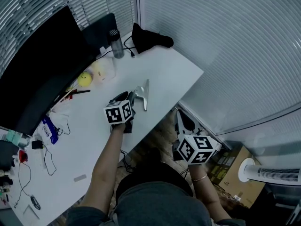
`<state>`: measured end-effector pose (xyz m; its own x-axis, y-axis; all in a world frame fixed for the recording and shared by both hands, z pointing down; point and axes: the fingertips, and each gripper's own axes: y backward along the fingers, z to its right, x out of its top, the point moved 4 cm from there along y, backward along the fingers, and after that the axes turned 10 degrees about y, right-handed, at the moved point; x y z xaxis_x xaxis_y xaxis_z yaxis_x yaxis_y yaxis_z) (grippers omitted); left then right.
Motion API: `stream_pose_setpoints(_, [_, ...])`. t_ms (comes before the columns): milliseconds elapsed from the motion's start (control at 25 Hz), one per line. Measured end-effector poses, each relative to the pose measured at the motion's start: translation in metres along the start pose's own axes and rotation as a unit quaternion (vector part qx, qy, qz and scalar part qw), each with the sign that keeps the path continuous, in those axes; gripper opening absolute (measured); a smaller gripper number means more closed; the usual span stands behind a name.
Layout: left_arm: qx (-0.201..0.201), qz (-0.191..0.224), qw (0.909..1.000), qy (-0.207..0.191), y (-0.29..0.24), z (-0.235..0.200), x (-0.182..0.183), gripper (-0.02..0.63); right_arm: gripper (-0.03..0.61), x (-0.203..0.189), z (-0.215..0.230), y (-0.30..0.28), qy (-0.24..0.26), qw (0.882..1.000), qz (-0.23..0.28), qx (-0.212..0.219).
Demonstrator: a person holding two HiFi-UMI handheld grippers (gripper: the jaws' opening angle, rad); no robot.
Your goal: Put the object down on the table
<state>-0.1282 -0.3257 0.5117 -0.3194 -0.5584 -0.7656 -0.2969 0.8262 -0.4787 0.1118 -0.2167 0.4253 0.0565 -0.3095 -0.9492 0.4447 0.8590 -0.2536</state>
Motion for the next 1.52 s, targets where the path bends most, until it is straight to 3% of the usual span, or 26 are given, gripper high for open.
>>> stream_pose_setpoints(680, [-0.033, 0.052, 0.9929, -0.102, 0.064, 0.034, 0.011, 0.044, 0.003, 0.002, -0.019, 0.004, 0.009, 1.0, 0.006, 0.006])
stream_pose_setpoints(1520, [-0.052, 0.083, 0.988, -0.119, 0.116, 0.054, 0.011, 0.029, 0.0, 0.0, -0.033, 0.005, 0.033, 0.999, 0.007, 0.007])
